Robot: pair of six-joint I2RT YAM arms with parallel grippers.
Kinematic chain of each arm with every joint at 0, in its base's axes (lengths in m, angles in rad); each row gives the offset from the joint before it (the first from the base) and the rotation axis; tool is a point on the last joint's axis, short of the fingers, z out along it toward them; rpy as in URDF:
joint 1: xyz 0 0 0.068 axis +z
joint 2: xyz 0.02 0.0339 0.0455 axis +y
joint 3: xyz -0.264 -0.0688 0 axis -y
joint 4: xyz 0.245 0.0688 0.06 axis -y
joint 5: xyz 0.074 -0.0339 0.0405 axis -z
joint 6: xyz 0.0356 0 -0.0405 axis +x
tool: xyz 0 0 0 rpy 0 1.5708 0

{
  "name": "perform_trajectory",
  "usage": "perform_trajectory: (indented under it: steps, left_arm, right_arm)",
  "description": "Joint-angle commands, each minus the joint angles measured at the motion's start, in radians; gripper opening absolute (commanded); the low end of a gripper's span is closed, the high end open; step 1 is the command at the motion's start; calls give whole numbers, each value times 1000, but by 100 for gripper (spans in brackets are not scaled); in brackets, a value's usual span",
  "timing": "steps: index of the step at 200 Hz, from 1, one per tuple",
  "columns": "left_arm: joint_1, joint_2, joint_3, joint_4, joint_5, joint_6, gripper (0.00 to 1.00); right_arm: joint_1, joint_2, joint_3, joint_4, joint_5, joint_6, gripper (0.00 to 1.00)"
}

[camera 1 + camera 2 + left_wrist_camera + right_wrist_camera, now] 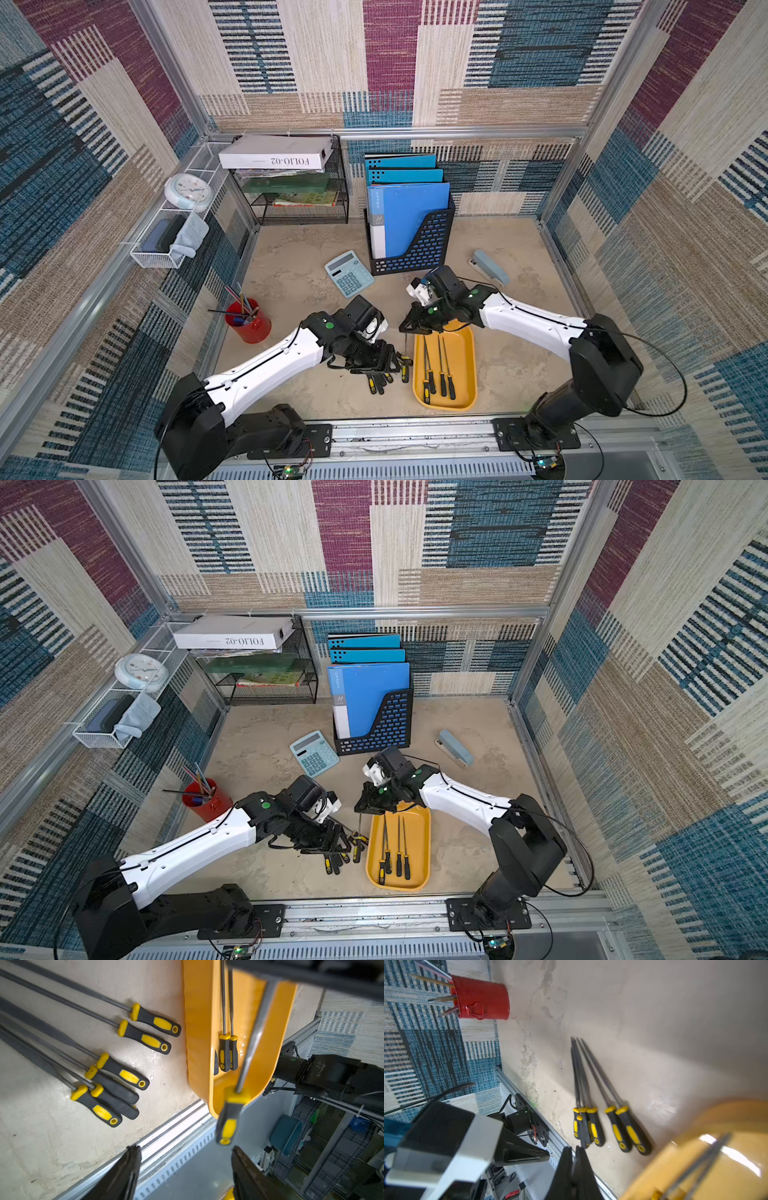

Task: Put the file tool into the storage box
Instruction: Place the file tool in the storage box.

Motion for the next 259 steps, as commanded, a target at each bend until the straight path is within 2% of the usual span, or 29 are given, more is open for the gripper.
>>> perform_trajectory:
  steps: [1,23,43,114,165,211,259]
  left_arm:
    - [0,-17,7,-35,-41,-17,78]
    - [1,-34,-6,-40,-61,-26,80]
    - [1,-34,-18,-34,-67,-35,80]
    - [2,-28,-28,-35,-91,-53,80]
    - [4,-27,-36,-33,-103,-57,80]
    - [4,-19,-39,-38,-114,-58,80]
    - [4,-27,-51,-65,-127,-77,80]
  right_arm:
    - [-77,-81,-22,-243,99,-95,0]
    - [-125,-117,-25,-395,213,-164,0]
    - [-129,-102,-50,-440,254,-205,0]
    - [-124,-40,-147,-341,314,-192,0]
    - [-122,-19,-193,-280,304,-184,0]
    - [-120,-16,-211,-253,298,-177,23]
    - [-120,-56,-188,-280,310,-168,30]
